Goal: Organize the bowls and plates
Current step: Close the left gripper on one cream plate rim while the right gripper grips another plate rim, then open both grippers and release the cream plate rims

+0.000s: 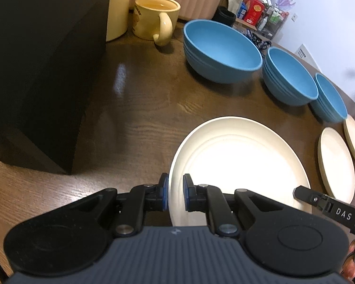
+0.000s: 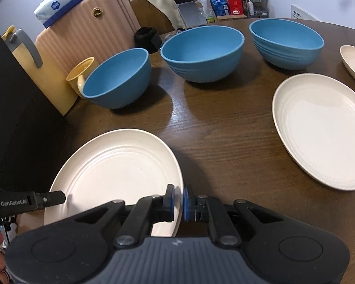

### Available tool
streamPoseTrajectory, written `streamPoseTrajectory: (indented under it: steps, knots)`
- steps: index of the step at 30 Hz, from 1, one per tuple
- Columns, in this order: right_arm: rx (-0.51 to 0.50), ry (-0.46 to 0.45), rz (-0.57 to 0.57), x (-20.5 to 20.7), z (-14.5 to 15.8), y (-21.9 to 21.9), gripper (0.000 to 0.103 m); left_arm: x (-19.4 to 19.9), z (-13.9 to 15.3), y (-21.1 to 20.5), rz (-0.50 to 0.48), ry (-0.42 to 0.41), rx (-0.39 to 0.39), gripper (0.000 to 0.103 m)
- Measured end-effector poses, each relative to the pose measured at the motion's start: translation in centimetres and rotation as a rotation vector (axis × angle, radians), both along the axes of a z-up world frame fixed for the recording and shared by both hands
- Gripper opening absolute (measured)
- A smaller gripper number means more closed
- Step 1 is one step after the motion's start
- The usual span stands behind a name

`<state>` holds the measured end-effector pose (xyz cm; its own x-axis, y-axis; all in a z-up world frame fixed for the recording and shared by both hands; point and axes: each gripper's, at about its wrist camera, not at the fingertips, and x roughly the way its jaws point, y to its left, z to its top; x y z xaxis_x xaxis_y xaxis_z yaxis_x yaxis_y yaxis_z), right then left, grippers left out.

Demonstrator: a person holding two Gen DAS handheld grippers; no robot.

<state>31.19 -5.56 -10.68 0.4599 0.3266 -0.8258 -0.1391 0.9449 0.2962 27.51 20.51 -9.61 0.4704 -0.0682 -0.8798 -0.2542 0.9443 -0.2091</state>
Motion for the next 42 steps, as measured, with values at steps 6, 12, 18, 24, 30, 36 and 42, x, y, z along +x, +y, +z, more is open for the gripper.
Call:
streamPoseTrajectory:
  steps: [6, 12, 18, 24, 30, 36, 42]
  knots:
    - [-0.011, 0.008, -0.010, -0.8, -1.0, -0.5, 0.008, -0.4, -1.0, -0.4, -0.022, 0.011, 0.004, 0.012]
    - [-0.022, 0.010, -0.021, -1.4, -1.9, -0.9, 0.008, -0.4, -1.7, -0.9, -0.042, 0.018, 0.019, 0.012]
    - [-0.039, 0.009, -0.025, -1.4, -2.4, -0.9, 0.008, -0.2, -2.4, -1.4, -0.059, 0.028, 0.037, 0.012]
    - [-0.064, 0.010, -0.025, -1.4, -2.8, -0.6, 0.008, 0.1, -3.0, -1.8, -0.070, 0.038, 0.063, 0.012]
    - [-0.072, 0.005, -0.023, -1.3, -2.9, -0.4, 0.008, 0.4, -3.0, -2.0, -0.076, 0.034, 0.083, 0.012]
    - [-0.072, 0.009, -0.026, -1.3, -2.8, -0.4, 0.008, 0.2, -3.0, -2.0, -0.077, 0.033, 0.079, 0.012]
    - [-0.063, 0.016, -0.036, -1.3, -2.3, -0.4, 0.029, 0.0, -2.5, -1.6, -0.068, 0.020, 0.084, 0.027]
